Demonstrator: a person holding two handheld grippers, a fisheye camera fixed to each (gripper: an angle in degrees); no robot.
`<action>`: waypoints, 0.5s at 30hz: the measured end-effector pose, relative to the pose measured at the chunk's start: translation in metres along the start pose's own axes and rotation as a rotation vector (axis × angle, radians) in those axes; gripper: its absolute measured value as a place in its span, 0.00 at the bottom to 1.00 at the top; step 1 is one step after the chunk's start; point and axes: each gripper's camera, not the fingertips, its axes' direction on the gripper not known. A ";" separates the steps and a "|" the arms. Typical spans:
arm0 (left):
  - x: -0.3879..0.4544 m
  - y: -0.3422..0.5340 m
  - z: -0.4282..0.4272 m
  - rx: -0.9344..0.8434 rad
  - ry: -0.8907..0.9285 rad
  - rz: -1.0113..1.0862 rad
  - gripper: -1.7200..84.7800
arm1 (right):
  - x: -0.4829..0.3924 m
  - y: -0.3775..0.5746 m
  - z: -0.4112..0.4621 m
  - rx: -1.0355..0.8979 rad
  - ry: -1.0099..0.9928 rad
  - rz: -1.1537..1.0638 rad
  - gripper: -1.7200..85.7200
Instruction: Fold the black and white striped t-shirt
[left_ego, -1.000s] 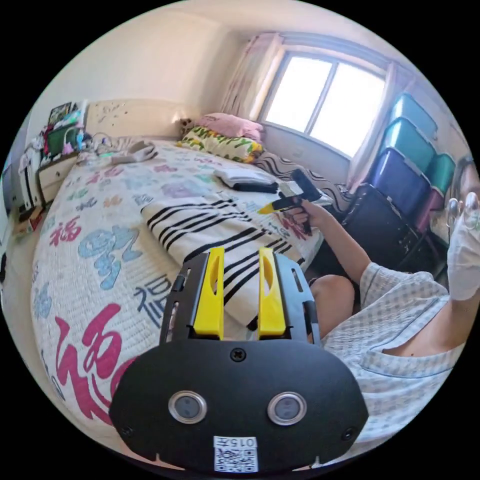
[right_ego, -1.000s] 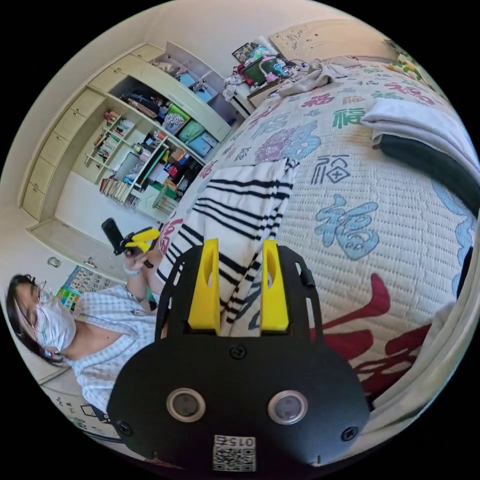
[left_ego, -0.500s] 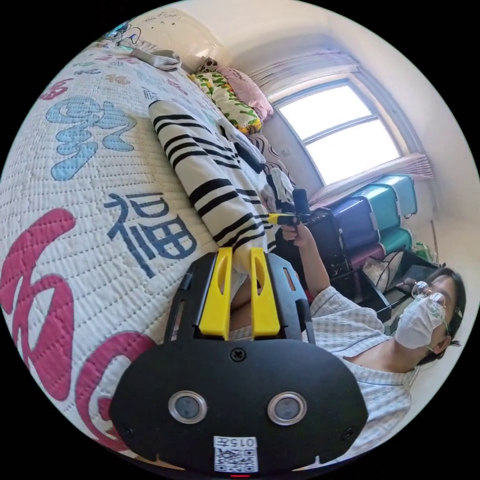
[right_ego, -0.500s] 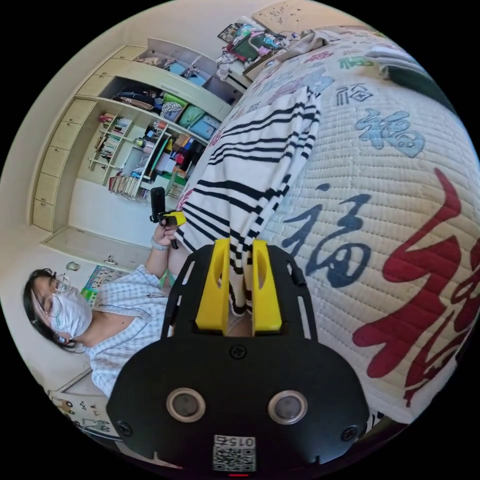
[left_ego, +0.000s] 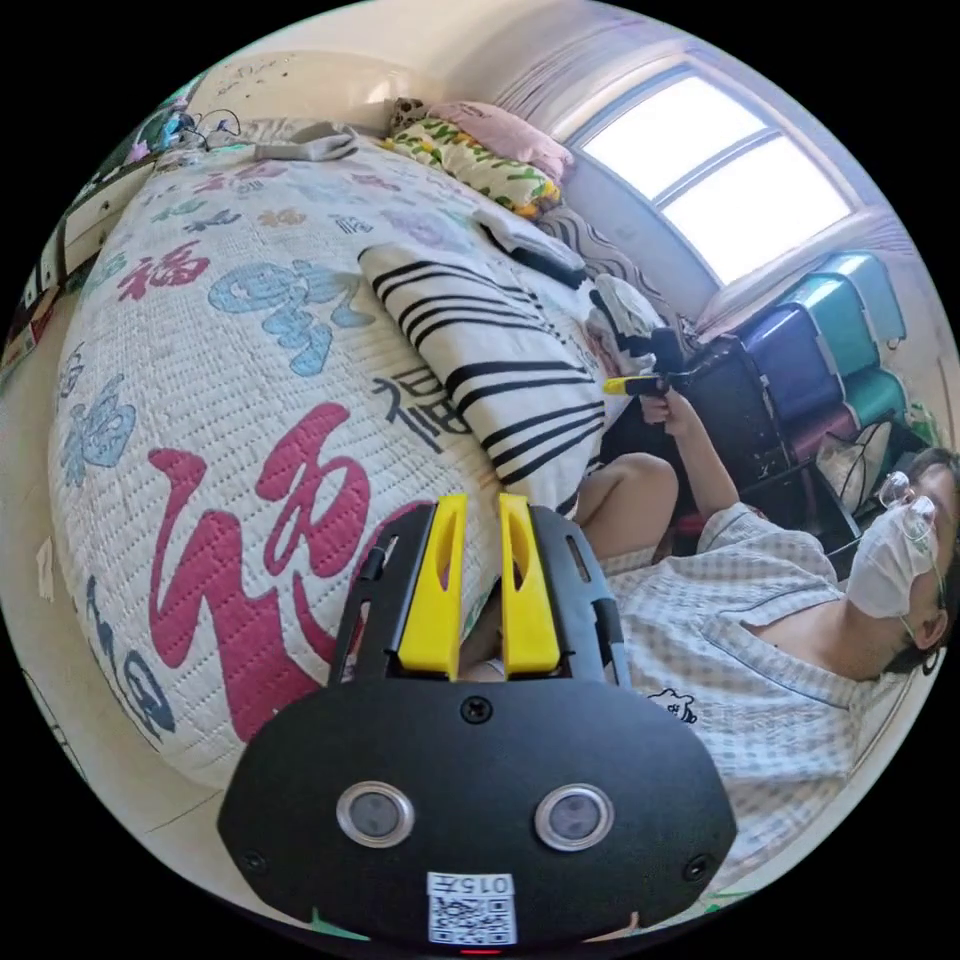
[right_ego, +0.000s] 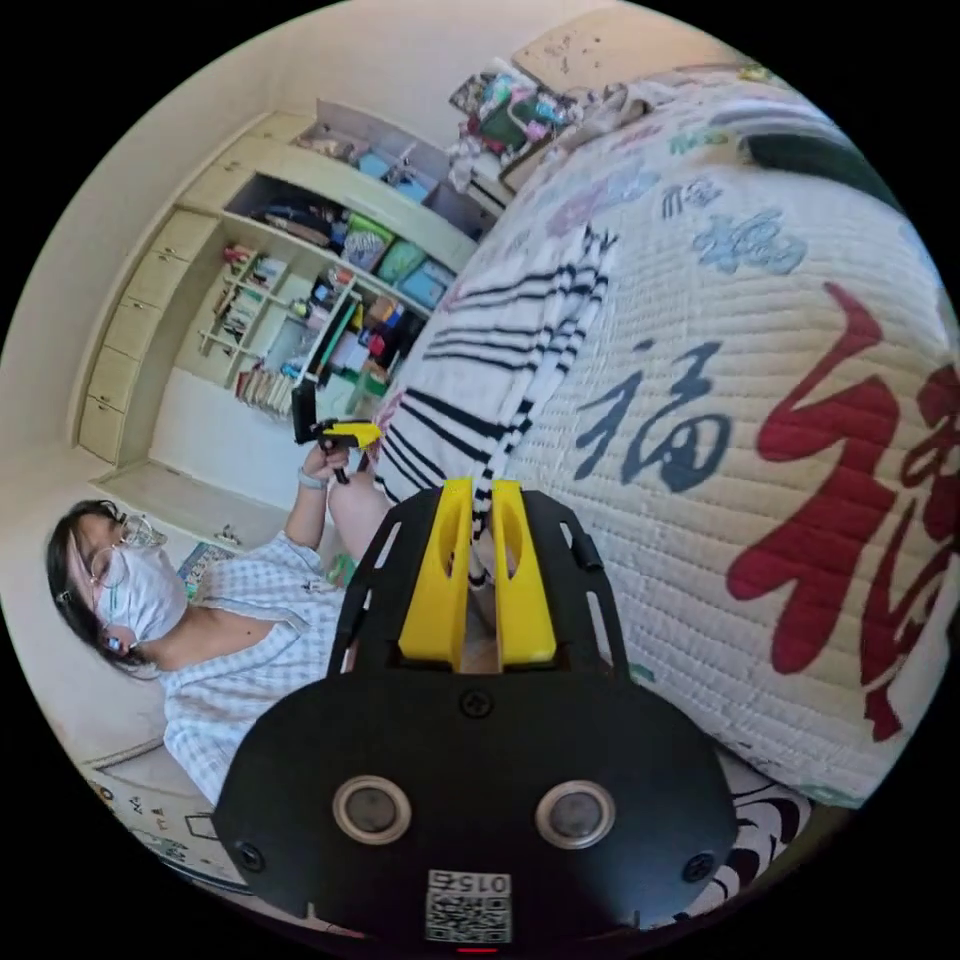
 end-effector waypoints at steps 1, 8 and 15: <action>0.005 -0.005 -0.016 0.088 -0.004 0.017 0.09 | -0.015 -0.002 -0.009 0.074 0.109 -0.043 0.08; 0.071 -0.019 -0.055 0.681 -0.182 0.238 0.11 | -0.158 0.041 -0.001 0.924 0.877 -0.369 0.09; 0.136 -0.007 -0.041 0.944 -0.552 0.416 0.12 | -0.183 0.009 0.022 0.825 0.718 -0.391 0.08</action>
